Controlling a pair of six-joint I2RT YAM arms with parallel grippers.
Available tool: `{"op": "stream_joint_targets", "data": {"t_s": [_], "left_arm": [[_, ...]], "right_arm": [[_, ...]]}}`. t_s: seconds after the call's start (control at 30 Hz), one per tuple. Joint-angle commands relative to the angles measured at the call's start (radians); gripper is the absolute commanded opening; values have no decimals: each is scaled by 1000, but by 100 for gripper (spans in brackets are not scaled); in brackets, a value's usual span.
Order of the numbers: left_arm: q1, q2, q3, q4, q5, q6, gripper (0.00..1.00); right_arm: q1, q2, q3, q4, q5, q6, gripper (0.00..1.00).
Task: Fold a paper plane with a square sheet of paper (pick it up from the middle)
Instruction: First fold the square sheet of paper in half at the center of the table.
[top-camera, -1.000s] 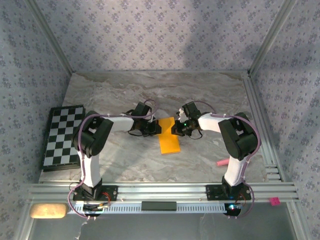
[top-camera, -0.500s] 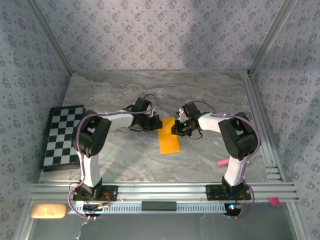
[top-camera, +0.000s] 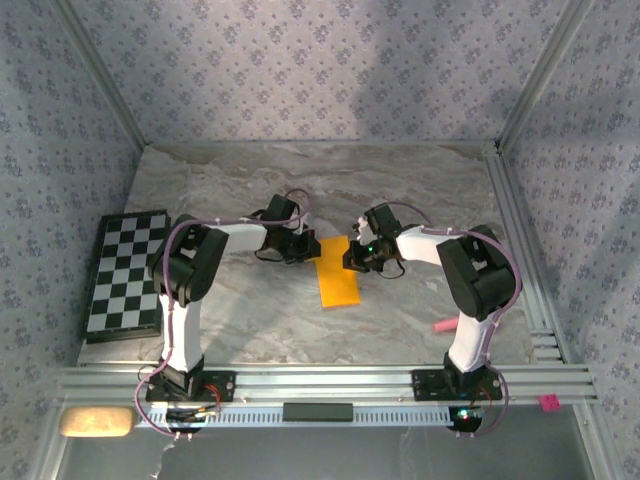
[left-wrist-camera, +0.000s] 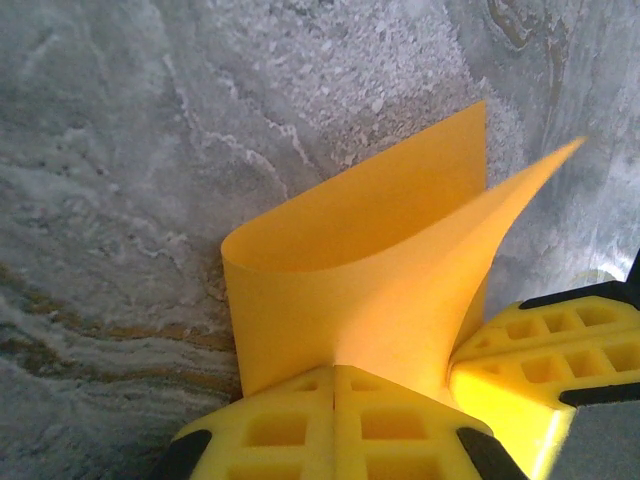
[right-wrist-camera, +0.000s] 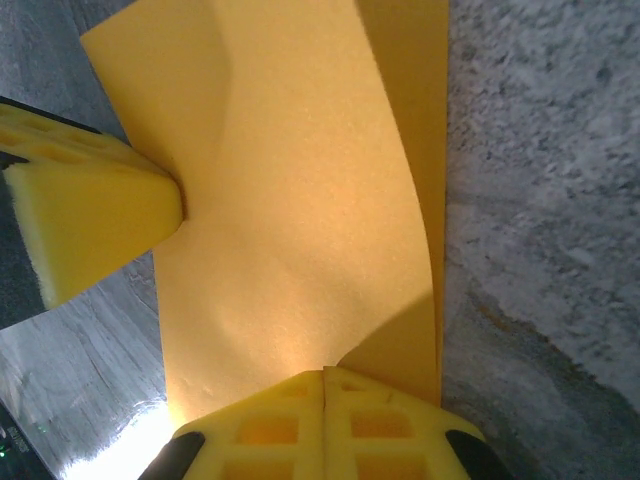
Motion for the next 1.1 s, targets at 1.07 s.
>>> {"op": "stream_joint_targets", "data": {"t_s": [1.07], "left_arm": [[68, 106, 127, -68, -122, -31, 0]], "right_arm": [[-13, 63, -94, -156, 135, -16, 0]]}}
